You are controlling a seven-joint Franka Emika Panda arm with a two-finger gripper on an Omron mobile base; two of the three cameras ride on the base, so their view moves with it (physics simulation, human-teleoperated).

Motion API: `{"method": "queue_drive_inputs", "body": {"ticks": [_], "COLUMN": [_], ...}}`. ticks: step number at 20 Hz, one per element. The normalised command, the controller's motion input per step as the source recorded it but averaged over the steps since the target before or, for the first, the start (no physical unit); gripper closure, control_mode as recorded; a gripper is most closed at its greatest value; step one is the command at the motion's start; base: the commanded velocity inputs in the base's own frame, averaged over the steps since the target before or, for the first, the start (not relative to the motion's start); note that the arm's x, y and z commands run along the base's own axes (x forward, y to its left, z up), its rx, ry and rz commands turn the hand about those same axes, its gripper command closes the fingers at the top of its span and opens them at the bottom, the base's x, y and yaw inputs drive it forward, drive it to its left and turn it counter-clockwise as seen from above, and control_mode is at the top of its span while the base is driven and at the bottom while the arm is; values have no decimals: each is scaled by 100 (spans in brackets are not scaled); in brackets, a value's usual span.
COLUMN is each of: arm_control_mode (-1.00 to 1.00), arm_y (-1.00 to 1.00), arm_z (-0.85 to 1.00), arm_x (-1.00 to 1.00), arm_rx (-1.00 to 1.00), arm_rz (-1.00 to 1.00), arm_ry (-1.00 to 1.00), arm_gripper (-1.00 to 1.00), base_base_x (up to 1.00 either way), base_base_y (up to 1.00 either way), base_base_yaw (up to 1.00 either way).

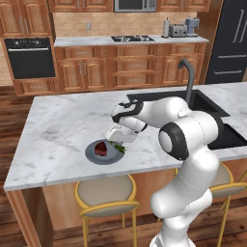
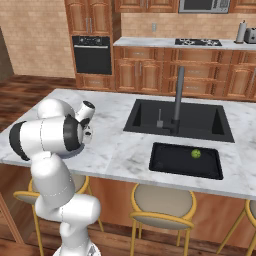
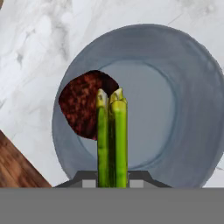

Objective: Create a steak meal by picking up the steak and asparagus from the tray and placing them on the plate. Leave the lime on the tray.

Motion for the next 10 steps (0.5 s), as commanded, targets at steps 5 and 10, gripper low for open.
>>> {"method": "queue_drive_inputs", "body": {"ticks": [5, 10], "arm_control_mode": [-100, -100], "arm_y": [13, 5], "arm_z": [-25, -19], "arm_x": [24, 27], "arm_rx": [-1, 0], "arm_rz": [0, 0], "arm_ry": [0, 0], "arm_gripper": [100, 100], "base_base_x": [0, 0], "base_base_y": [0, 0], "base_base_yaw": [0, 0]}}
